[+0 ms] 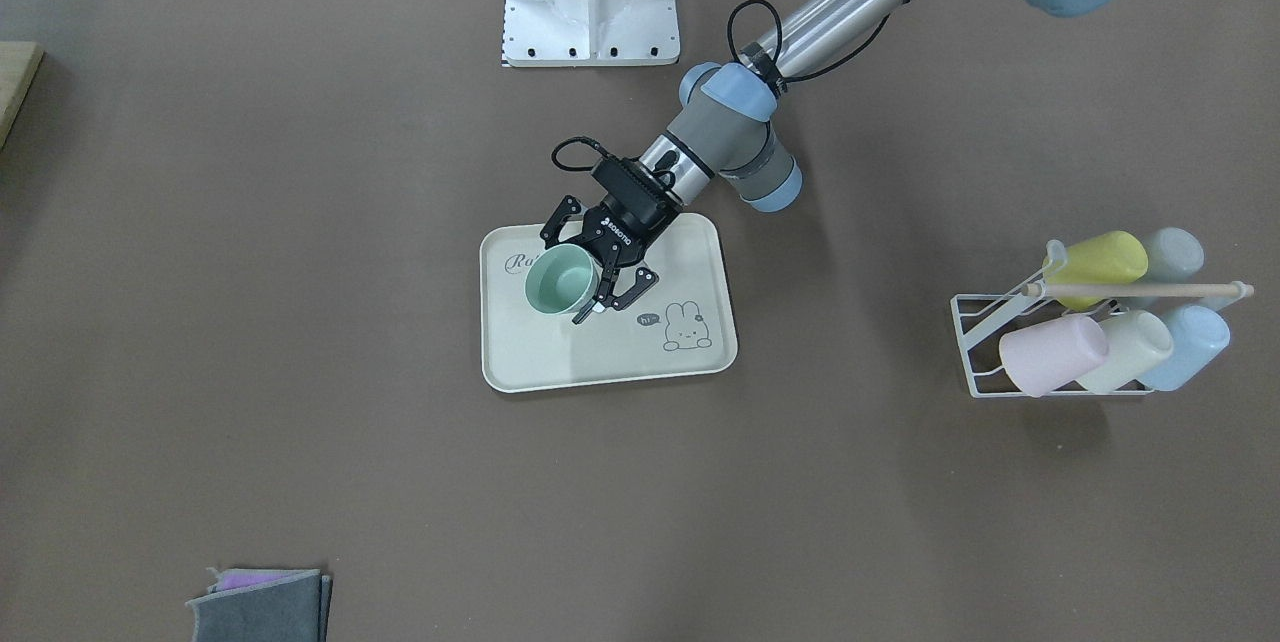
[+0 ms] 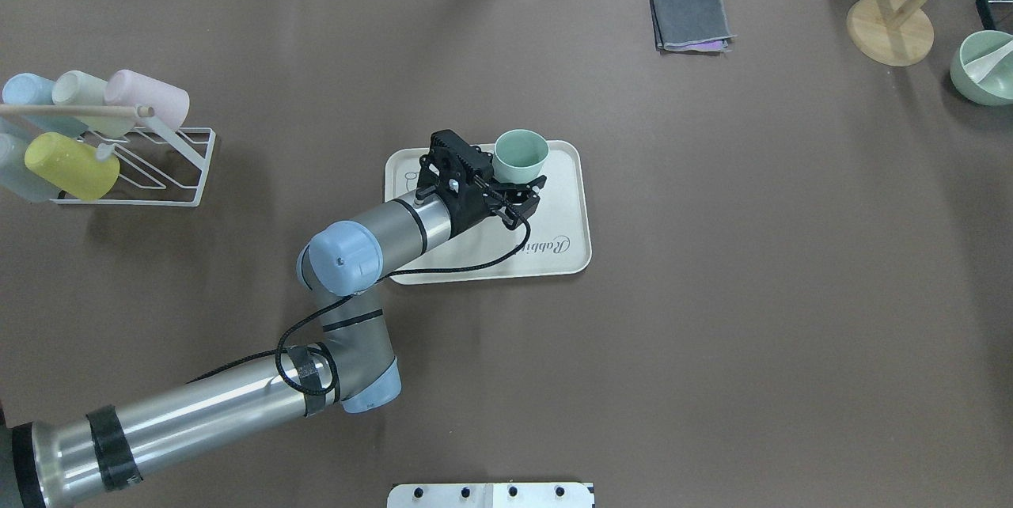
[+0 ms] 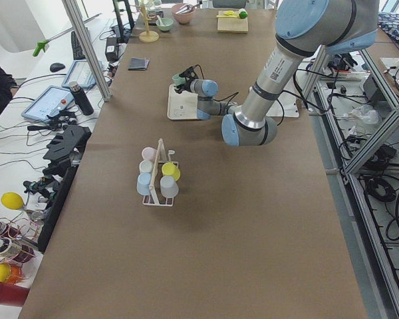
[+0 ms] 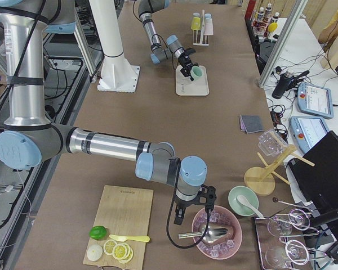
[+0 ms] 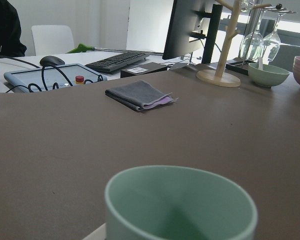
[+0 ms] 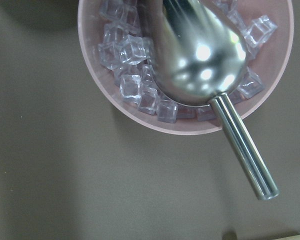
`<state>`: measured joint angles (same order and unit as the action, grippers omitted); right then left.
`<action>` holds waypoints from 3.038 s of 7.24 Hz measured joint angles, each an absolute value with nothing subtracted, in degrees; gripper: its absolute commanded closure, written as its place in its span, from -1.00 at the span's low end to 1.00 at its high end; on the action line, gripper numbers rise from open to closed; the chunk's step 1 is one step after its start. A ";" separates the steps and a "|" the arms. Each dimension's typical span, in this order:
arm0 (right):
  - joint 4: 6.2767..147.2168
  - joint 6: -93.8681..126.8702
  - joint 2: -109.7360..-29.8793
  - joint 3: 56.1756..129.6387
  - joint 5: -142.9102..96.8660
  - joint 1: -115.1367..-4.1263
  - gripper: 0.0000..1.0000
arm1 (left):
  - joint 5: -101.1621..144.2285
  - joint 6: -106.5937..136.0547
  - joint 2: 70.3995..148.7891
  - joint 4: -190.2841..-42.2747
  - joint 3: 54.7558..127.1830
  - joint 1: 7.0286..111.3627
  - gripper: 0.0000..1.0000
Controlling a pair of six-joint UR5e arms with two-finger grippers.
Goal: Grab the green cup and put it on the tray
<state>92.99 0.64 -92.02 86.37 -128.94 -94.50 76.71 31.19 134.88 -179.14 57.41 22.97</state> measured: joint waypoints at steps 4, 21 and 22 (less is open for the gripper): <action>92.99 0.45 -92.02 86.31 -128.93 -94.49 -1.00 | 76.57 25.64 133.74 -180.03 56.91 22.48 1.00; 93.06 0.86 -91.25 86.49 -129.02 -94.48 -1.00 | 77.14 21.88 132.84 -180.90 57.33 22.97 -0.92; 93.07 0.87 -91.24 86.48 -129.02 -94.48 -1.00 | 77.16 21.89 132.82 -181.01 57.36 23.03 -0.93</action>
